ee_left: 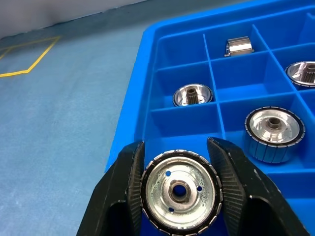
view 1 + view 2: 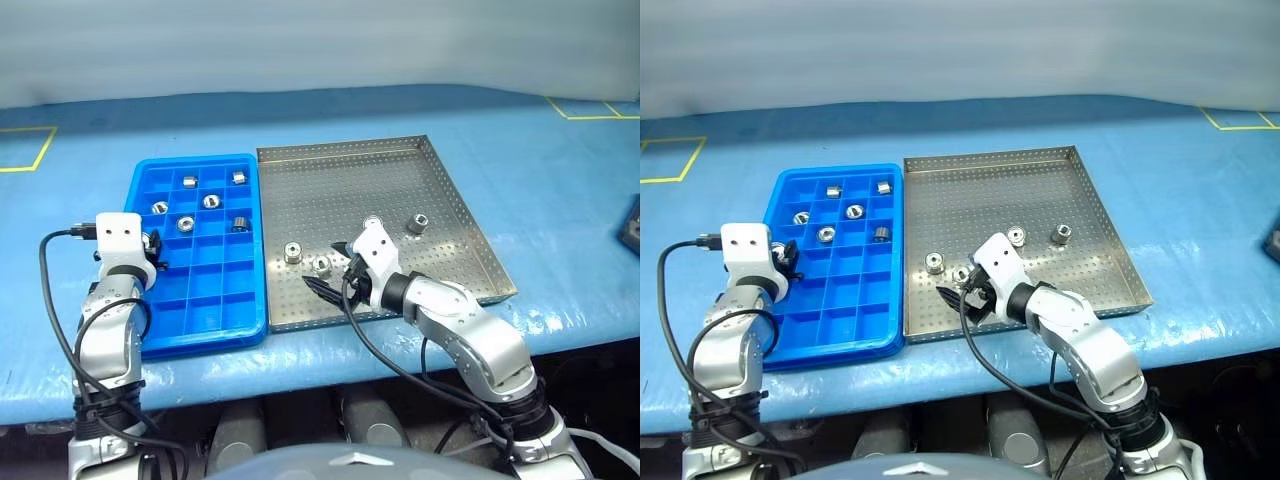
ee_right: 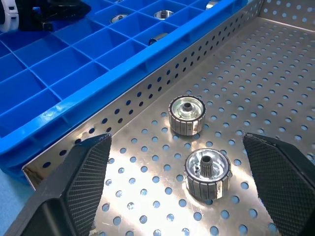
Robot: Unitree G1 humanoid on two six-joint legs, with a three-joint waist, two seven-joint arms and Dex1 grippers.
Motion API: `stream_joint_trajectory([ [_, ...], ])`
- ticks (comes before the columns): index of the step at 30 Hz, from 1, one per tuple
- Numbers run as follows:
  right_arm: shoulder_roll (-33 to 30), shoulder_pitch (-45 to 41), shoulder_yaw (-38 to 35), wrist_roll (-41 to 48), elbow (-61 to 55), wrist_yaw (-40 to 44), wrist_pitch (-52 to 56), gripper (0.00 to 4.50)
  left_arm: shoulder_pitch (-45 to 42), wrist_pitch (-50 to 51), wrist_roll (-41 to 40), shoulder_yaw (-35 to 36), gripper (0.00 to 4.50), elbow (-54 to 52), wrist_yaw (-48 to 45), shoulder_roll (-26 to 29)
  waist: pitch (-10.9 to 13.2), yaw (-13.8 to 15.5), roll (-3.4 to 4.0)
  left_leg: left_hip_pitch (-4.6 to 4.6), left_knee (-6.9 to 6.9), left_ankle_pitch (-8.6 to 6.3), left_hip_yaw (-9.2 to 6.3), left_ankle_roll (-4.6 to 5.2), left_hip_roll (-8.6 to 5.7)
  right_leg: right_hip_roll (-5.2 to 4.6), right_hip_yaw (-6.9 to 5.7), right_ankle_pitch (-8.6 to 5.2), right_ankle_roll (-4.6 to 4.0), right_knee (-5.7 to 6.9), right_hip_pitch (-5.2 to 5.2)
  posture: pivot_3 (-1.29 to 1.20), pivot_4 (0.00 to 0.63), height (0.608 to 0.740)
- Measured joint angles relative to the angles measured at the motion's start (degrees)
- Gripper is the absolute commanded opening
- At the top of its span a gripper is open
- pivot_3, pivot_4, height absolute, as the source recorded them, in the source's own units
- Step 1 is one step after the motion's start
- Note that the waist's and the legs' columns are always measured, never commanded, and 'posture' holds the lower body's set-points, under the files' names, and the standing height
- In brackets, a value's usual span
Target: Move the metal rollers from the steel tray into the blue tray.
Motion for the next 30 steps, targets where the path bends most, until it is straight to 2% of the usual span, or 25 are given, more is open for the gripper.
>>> stream_joint_trajectory([
  [7,0.0,1.0,-0.9,0.0,-1.1,-1.2,0.6,4.50,-0.2,5.3,-1.3,0.0,4.30,-3.6,-1.7,0.7,0.0,-0.6,0.00,0.00,0.00,0.00,0.00,0.00,0.00,0.00,0.00,0.00,0.00,0.00,0.00,-0.15,0.150,0.740],
  [8,0.0,1.1,-1.0,0.0,-1.2,-1.3,0.6,4.50,-0.5,5.7,-1.6,0.0,4.48,-3.8,-2.0,1.0,0.0,-0.6,0.00,0.00,0.00,0.00,0.00,0.00,0.00,0.00,0.00,0.00,0.00,-0.01,-0.01,-0.15,0.150,0.740],
  [13,0.0,1.8,-1.7,0.0,-1.5,-2.0,0.6,4.50,-5.6,6.5,-2.4,-1.2,4.48,-5.8,-3.3,3.1,0.0,-0.6,-0.01,-0.03,0.03,0.00,0.00,0.00,-0.01,0.00,-0.01,0.01,0.02,-0.02,0.00,-0.15,0.150,0.740],
  [18,0.0,1.7,-2.1,0.0,-1.7,-2.0,0.6,4.50,-14.6,6.1,-7.5,-5.0,4.48,-6.1,-11.4,5.2,0.0,-0.9,0.00,-0.02,0.01,0.00,0.03,0.00,-0.01,-0.01,0.02,0.01,0.03,-0.05,0.00,-0.15,0.150,0.740],
  [22,-0.1,1.4,-2.1,-0.1,-1.6,-2.0,0.5,4.50,-19.9,6.1,-10.4,-12.3,4.48,-2.5,-21.8,10.3,0.0,-2.0,0.00,-0.02,-0.03,0.00,0.01,0.00,0.00,0.02,0.02,0.01,0.02,-0.03,-0.03,-0.17,0.150,0.740],
  [26,-0.2,1.4,-2.2,-0.1,-1.6,-2.1,0.5,4.50,-24.6,3.8,-10.6,-23.2,4.48,3.3,-34.3,16.1,0.0,-3.2,0.01,-0.03,-0.05,0.00,0.01,0.00,0.00,0.02,0.02,0.00,0.01,-0.03,-0.04,-0.19,0.150,0.740],
  [30,-0.1,2.2,-2.4,-0.2,-1.9,-2.5,0.4,4.50,-29.2,-0.3,-8.3,-30.9,4.48,10.5,-43.0,18.2,0.0,-4.0,0.02,-0.03,-0.08,0.00,0.01,0.00,0.00,0.02,0.02,-0.02,-0.02,-0.03,-0.06,-0.21,0.150,0.740],
])
